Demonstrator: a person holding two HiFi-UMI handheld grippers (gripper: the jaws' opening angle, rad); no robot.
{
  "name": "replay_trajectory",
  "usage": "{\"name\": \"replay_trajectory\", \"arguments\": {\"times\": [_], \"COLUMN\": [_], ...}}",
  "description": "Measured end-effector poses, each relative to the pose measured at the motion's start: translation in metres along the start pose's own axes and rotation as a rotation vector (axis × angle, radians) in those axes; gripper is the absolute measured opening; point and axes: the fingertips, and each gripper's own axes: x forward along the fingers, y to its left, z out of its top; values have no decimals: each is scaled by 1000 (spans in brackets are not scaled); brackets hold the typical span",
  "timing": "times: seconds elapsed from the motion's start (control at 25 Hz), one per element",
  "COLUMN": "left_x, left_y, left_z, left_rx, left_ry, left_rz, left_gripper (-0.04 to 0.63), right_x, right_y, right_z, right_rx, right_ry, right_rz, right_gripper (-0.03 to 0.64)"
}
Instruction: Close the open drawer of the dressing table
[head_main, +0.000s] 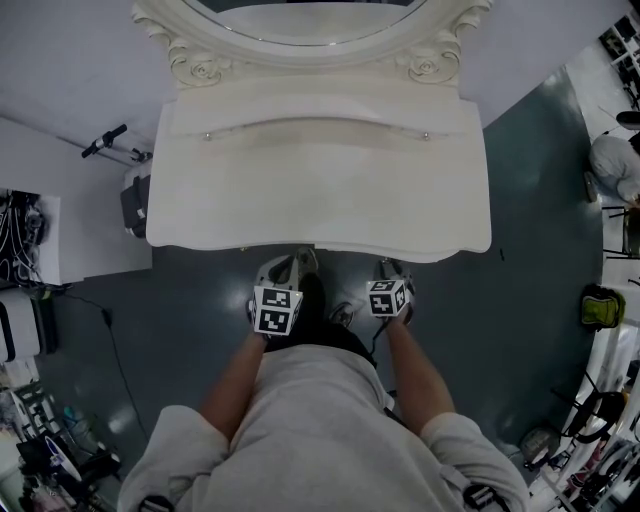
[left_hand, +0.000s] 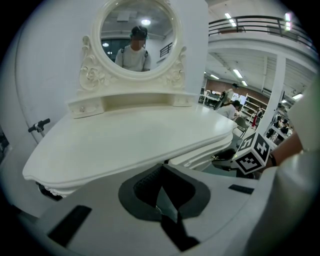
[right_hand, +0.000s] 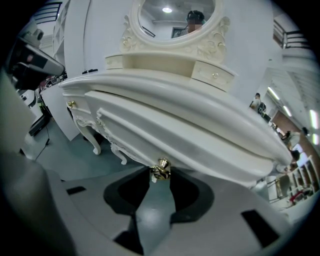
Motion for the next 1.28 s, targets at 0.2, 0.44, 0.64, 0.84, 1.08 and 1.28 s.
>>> {"name": "replay_trajectory", "arguments": {"times": [0.2, 0.44, 0.64, 0.84, 1.08, 1.28], "left_x": [1, 2, 7, 6, 8, 10], "left_y": [2, 5, 6, 9, 13, 11], "left_z": [5, 7, 14, 15, 20, 23], "left_rx": [-1, -21, -10, -15, -9, -3], "left_ry": [-11, -5, -35, -16, -23, -21], "left_rz": [5, 9, 7, 15, 16, 10], "left_gripper": [8, 8, 8, 8, 8, 8], "right_x": [2, 6, 9, 12, 18, 18], "right_y": [-2, -3, -4, -6, -10, -9], "right_z": [4, 9, 12, 14, 21, 20], "right_rx": [-5, -15, -28, -42, -54, -54], "right_ry": [-1, 1, 6, 11, 12, 13], "right_rz": [0, 5, 9, 7, 3, -1], "right_gripper": [138, 138, 138, 138, 137, 136]}}
